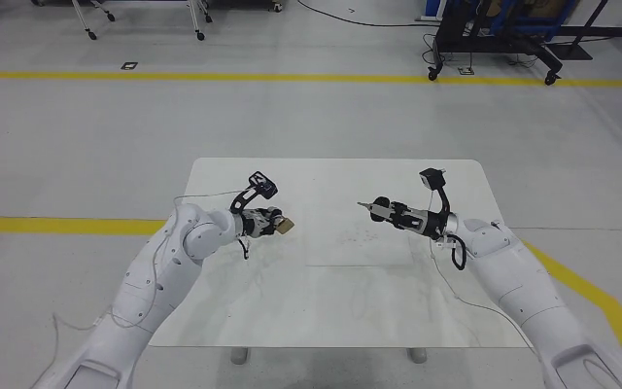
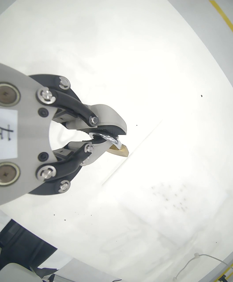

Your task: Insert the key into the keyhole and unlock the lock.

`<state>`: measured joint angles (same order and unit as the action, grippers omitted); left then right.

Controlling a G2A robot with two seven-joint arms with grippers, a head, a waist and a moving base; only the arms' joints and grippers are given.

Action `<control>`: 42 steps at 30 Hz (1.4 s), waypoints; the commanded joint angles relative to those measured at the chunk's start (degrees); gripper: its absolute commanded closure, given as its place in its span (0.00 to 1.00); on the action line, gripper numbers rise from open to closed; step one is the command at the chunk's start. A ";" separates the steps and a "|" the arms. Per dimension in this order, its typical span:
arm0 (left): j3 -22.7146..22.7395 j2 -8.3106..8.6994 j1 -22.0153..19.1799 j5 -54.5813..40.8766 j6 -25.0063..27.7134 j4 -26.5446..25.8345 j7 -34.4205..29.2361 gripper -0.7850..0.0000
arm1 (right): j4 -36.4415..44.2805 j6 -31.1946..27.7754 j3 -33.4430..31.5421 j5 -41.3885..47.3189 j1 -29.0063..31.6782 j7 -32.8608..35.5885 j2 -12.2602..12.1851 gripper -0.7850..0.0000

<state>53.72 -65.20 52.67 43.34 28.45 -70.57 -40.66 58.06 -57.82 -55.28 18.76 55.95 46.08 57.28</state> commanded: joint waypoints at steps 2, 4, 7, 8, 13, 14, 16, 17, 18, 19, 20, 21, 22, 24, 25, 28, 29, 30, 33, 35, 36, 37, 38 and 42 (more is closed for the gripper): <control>0.89 -0.75 -1.09 -16.68 2.05 5.66 -1.09 1.00 | 2.06 1.67 -0.39 -0.84 1.22 -3.19 0.10 1.00; 1.11 -1.54 -3.33 -26.74 2.75 10.05 -3.64 1.00 | 2.74 3.24 -0.69 -0.43 1.74 -6.05 0.33 1.00; 0.52 -2.89 -5.77 -42.17 5.14 15.19 -9.65 1.00 | 3.92 3.80 -0.22 0.51 2.17 -8.52 0.90 1.00; 0.32 -3.30 -6.54 -47.14 5.65 17.06 -12.43 1.00 | 4.15 4.06 0.01 0.64 2.12 -9.15 1.11 1.00; -0.13 -4.30 -9.93 -55.69 5.70 23.21 -18.42 1.00 | 4.43 4.90 0.31 2.28 2.16 -11.16 1.61 1.00; -0.13 -4.30 -9.93 -55.69 5.70 23.21 -18.42 1.00 | 4.43 4.90 0.31 2.28 2.16 -11.16 1.61 1.00; -0.13 -4.30 -9.93 -55.69 5.70 23.21 -18.42 1.00 | 4.43 4.90 0.31 2.28 2.16 -11.16 1.61 1.00; -0.13 -4.30 -9.93 -55.69 5.70 23.21 -18.42 1.00 | 4.43 4.90 0.31 2.28 2.16 -11.16 1.61 1.00; -0.13 -4.30 -9.93 -55.69 5.70 23.21 -18.42 1.00 | 4.43 4.90 0.31 2.28 2.16 -11.16 1.61 1.00; -0.13 -4.30 -9.93 -55.69 5.70 23.21 -18.42 1.00 | 4.43 4.90 0.31 2.28 2.16 -11.16 1.61 1.00; -0.24 -4.34 -9.63 -56.04 5.33 23.00 -18.54 1.00 | 4.43 4.90 0.31 2.28 2.16 -11.16 1.61 1.00; -0.36 -4.48 -8.87 -58.10 3.39 22.68 -19.24 1.00 | 4.63 5.14 0.33 2.37 2.28 -11.37 1.63 1.00; 0.31 -4.61 -8.74 -61.47 1.14 22.33 -19.14 1.00 | 5.66 5.77 0.47 2.99 2.70 -12.04 1.79 1.00; 0.55 -5.18 -7.81 -70.76 -4.94 23.18 -24.03 1.00 | 6.34 7.66 0.78 2.99 2.73 -13.36 2.15 1.00; 0.46 -5.46 -8.76 -73.38 -7.55 24.01 -26.91 1.00 | 6.49 8.58 1.05 3.37 2.63 -14.59 2.46 1.00; -0.17 -6.98 -10.44 -81.94 -13.63 28.98 -31.73 1.00 | 5.77 10.53 2.49 5.91 1.77 -17.22 3.72 1.00; -0.30 -7.36 -10.86 -83.83 -15.18 30.22 -32.69 1.00 | 5.47 10.72 2.80 6.42 1.49 -17.54 3.98 1.00; -0.69 -7.99 -11.75 -86.28 -18.31 32.16 -33.84 1.00 | 4.89 10.81 3.18 7.24 1.08 -18.07 4.38 1.00; -2.72 -10.23 -13.83 -90.69 -23.79 36.51 -35.19 1.00 | 2.52 10.92 4.19 9.49 -0.44 -19.23 5.57 1.00; -3.97 -11.85 -15.06 -93.29 -26.17 38.61 -36.08 1.00 | 0.91 10.25 4.81 11.07 -1.51 -19.42 6.37 1.00; -4.63 -12.64 -15.56 -94.31 -26.97 39.50 -37.02 1.00 | -0.06 10.05 5.13 11.39 -2.15 -19.19 6.73 1.00; -5.46 -13.37 -16.15 -94.54 -27.55 40.39 -38.10 1.00 | -1.01 9.99 5.48 11.53 -2.82 -19.16 7.11 1.00; -6.07 -14.03 -16.74 -94.63 -27.30 41.37 -38.44 1.00 | -1.74 9.95 5.89 11.66 -3.45 -19.06 7.51 1.00; -8.20 -16.33 -18.40 -94.26 -26.24 44.48 -39.71 1.00 | -4.48 10.71 7.54 12.55 -5.55 -19.00 9.15 1.00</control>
<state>45.94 -81.07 34.57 -51.08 1.88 -26.76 -80.24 54.22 -47.67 -48.08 31.10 50.88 27.13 66.09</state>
